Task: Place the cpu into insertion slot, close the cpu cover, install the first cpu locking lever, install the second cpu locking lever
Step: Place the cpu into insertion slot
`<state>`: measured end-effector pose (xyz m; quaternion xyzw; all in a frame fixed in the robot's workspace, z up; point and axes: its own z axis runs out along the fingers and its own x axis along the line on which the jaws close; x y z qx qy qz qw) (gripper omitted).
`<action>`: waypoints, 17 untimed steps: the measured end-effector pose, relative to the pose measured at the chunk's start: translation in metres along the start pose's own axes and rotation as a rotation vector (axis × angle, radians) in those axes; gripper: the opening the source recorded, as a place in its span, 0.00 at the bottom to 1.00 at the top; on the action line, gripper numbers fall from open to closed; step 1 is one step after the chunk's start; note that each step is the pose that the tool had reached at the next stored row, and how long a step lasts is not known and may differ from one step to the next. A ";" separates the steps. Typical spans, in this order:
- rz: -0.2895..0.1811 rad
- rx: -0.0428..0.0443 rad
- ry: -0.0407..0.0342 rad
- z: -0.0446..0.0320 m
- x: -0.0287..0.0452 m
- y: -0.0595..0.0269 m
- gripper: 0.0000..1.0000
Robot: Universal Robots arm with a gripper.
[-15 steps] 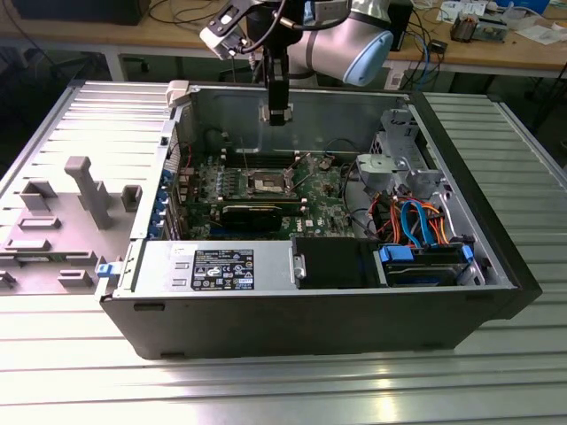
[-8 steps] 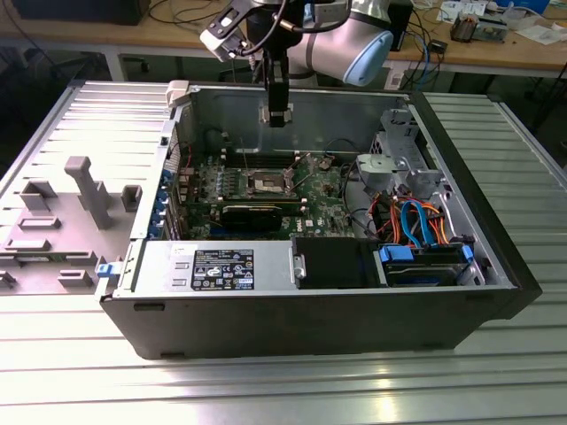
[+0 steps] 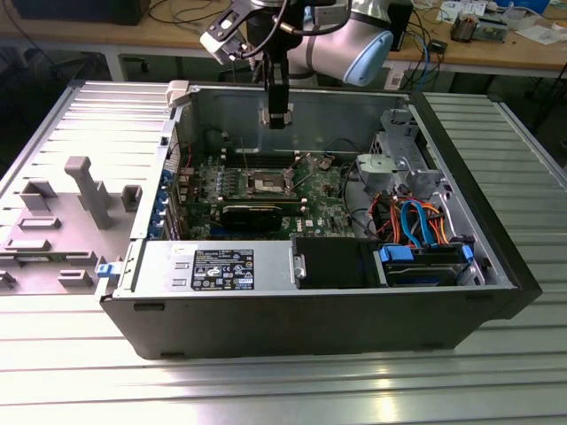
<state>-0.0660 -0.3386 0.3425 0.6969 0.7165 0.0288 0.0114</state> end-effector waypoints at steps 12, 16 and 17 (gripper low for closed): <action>0.000 -0.0002 0.0007 0.0029 -0.0019 -0.0002 0.55; 0.001 0.0000 -0.0011 0.0076 0.0013 -0.0004 0.55; 0.001 0.0000 -0.0016 0.0090 0.0029 -0.0004 0.55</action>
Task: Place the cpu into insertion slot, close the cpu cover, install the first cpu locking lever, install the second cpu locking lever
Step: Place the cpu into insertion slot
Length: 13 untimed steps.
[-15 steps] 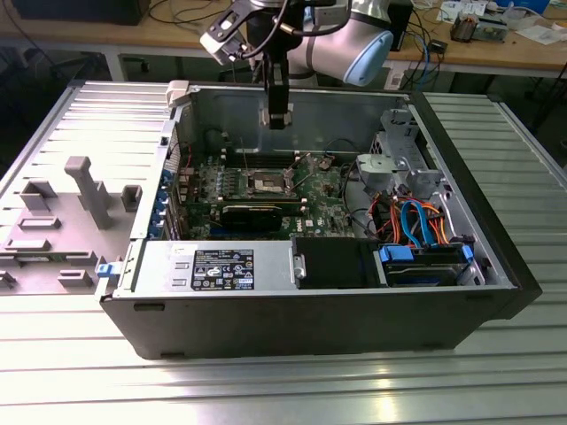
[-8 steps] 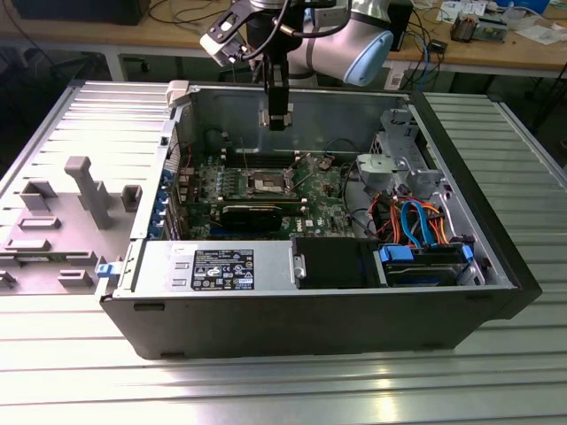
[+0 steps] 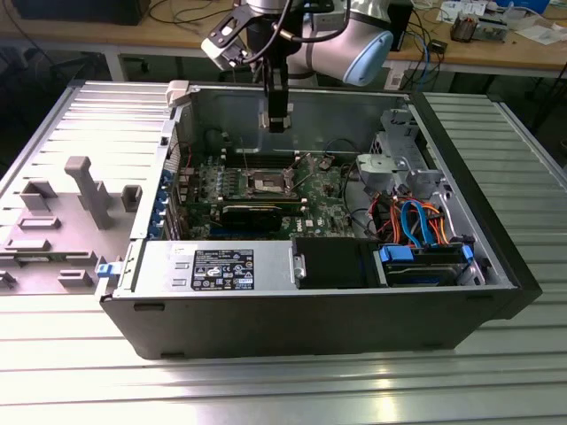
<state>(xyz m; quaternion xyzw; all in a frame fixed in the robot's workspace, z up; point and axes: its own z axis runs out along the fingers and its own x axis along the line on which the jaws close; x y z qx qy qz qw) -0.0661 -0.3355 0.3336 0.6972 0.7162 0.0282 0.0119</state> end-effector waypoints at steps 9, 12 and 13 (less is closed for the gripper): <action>0.001 -0.0001 0.0000 0.0085 0.0005 -0.0011 0.55; 0.025 -0.0006 -0.0015 0.0142 0.0005 -0.0014 0.55; 0.026 -0.0007 -0.0016 0.0161 0.0004 -0.0015 0.55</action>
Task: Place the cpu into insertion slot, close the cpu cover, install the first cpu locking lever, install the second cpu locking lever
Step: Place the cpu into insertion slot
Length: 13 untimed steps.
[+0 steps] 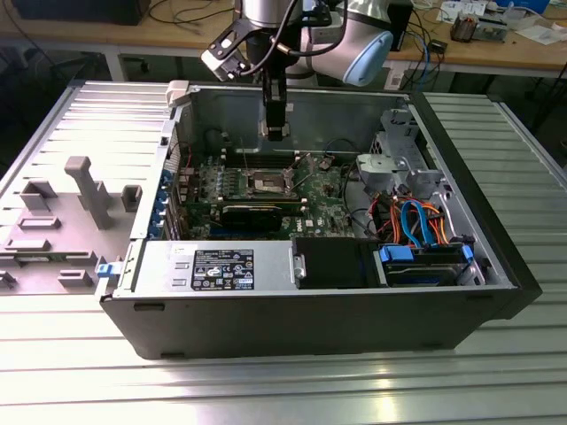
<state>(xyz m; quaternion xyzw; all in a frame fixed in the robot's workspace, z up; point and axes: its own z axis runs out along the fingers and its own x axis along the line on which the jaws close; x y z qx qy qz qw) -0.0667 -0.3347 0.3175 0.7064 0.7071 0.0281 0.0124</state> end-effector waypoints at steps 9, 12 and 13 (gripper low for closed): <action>-0.003 0.0000 0.0002 0.0134 -0.0003 -0.0009 0.55; -0.003 0.0000 0.0002 0.0156 -0.0004 -0.0010 0.55; -0.003 0.0000 0.0002 0.0165 -0.0004 -0.0010 0.55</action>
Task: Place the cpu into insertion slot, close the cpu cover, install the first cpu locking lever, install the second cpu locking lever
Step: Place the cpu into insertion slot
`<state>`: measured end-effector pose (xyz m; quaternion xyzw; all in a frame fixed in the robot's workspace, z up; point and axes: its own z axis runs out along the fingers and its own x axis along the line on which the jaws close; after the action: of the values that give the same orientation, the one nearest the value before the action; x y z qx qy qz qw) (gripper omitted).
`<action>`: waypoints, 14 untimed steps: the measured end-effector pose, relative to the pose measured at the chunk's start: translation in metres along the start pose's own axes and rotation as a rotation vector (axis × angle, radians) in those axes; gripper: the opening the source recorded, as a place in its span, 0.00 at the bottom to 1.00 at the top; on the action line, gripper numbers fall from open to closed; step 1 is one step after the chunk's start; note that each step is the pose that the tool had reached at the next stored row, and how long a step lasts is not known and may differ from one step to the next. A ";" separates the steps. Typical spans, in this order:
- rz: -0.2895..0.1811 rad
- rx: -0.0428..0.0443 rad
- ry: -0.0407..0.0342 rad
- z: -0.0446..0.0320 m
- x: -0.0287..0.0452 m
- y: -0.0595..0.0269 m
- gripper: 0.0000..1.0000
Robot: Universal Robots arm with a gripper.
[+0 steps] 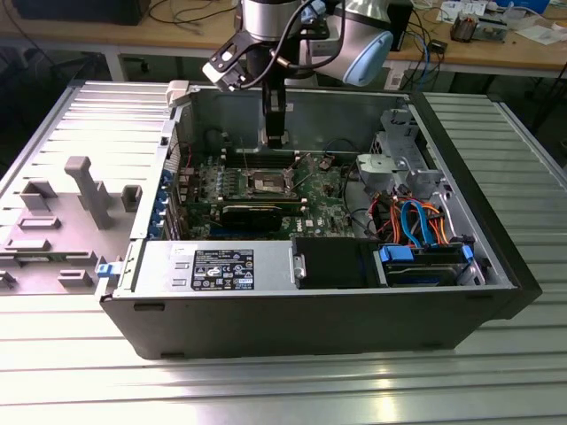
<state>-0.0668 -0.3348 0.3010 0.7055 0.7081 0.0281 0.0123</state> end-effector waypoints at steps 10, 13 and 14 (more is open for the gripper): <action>0.000 0.0000 0.0000 0.0039 -0.0001 -0.0002 0.55; 0.000 0.0000 0.0000 0.0039 -0.0001 -0.0002 0.55; 0.000 0.0000 0.0000 0.0039 -0.0001 -0.0002 0.55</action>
<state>-0.0667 -0.3348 0.2970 0.7055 0.7081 0.0281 0.0123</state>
